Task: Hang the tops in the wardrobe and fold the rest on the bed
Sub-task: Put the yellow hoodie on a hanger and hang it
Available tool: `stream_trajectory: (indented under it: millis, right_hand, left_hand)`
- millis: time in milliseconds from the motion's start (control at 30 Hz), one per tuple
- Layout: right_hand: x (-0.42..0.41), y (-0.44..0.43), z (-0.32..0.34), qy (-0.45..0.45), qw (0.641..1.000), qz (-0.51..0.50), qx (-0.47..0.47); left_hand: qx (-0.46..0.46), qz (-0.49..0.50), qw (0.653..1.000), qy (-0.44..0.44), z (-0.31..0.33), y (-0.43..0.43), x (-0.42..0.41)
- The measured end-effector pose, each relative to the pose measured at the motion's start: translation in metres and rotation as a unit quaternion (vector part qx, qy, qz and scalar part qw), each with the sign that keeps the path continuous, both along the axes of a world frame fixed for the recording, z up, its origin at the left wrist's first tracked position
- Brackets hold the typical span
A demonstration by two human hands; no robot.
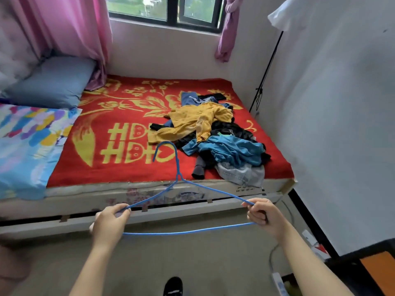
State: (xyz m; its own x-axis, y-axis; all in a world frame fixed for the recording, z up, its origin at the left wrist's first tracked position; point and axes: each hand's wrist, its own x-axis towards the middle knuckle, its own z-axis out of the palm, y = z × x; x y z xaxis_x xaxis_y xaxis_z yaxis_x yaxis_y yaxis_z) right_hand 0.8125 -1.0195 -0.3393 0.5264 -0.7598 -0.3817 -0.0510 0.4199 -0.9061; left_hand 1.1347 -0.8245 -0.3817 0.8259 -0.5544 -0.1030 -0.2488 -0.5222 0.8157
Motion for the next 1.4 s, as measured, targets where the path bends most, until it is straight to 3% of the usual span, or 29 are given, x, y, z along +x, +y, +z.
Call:
stream_trajectory:
  millis: [167, 400, 600, 767, 1033, 1400]
  right_hand:
    - [0.006, -0.066, 0.008, 0.088, 0.996, -0.030, -0.015]
    - [-0.002, -0.125, -0.016, 0.127, 0.986, -0.107, 0.021]
    - [0.005, -0.190, -0.031, 0.131, 0.985, -0.105, 0.034]
    - [0.009, -0.274, -0.033, 0.096, 0.991, -0.092, 0.033]
    - [0.016, -0.409, -0.027, 0.126, 0.991, -0.043, -0.006]
    - [0.061, -0.465, -0.072, 0.234, 0.970, 0.062, -0.009]
  left_hand:
    - [0.012, -0.024, 1.000, -0.007, 0.006, -0.089, 0.019]
    - [0.056, -0.109, 0.991, -0.048, -0.001, -0.176, 0.027]
    - [0.038, -0.139, 0.989, 0.023, -0.002, -0.225, 0.033]
    - [0.033, -0.108, 0.994, 0.005, 0.003, -0.302, 0.030]
    - [0.005, -0.072, 0.996, -0.042, 0.023, -0.408, 0.017]
    - [0.091, 0.021, 0.996, -0.001, -0.003, -0.416, 0.028]
